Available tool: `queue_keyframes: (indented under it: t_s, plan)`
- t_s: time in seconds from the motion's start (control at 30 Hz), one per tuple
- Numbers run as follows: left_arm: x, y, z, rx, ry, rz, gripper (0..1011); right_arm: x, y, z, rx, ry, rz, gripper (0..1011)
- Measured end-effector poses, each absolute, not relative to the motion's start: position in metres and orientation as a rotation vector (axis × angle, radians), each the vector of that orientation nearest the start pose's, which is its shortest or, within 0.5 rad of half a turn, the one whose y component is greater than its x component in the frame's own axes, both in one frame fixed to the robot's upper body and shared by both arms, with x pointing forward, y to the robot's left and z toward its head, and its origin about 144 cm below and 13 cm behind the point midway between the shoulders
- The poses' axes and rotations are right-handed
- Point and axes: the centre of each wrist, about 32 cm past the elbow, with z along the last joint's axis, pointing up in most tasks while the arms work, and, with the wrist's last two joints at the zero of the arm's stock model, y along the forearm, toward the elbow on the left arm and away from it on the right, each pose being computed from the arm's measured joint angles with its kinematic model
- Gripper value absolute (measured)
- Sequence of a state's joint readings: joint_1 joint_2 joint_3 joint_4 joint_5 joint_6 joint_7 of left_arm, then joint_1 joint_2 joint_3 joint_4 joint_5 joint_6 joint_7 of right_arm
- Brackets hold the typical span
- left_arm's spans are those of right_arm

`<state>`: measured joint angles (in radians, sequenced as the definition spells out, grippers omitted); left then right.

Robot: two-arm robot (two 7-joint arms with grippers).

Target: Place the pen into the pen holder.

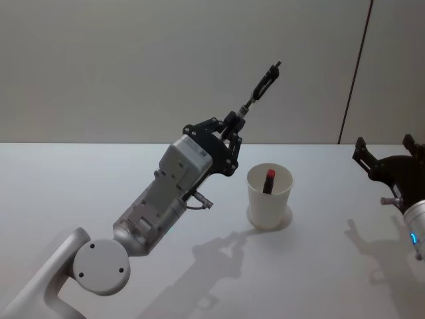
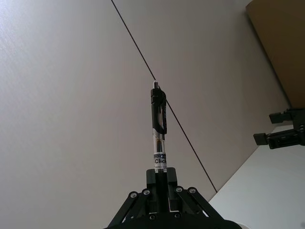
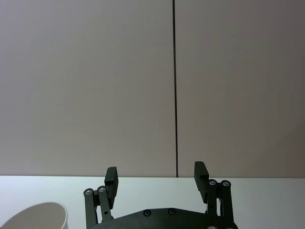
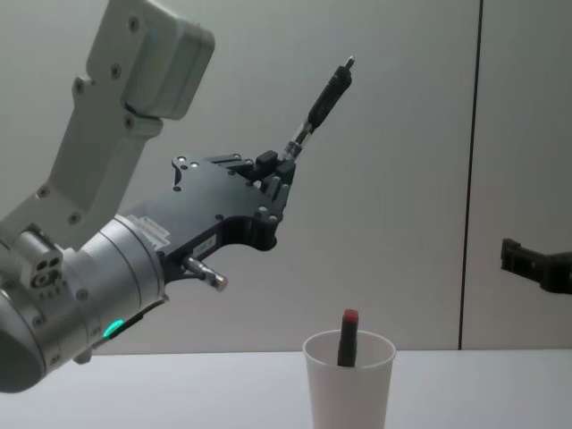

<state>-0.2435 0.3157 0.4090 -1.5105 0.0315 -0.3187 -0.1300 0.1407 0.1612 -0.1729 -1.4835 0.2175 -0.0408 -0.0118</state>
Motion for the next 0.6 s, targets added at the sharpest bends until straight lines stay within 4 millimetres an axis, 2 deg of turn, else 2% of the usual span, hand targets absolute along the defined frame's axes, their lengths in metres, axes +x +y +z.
queue_keyframes:
  t_s: [0.6]
  plan:
    - [0.507, 0.202, 1.182, -0.049, -0.58, 0.972, 135, 0.485, -0.224, 1.175, 0.12, -0.012, -1.251, 1002]
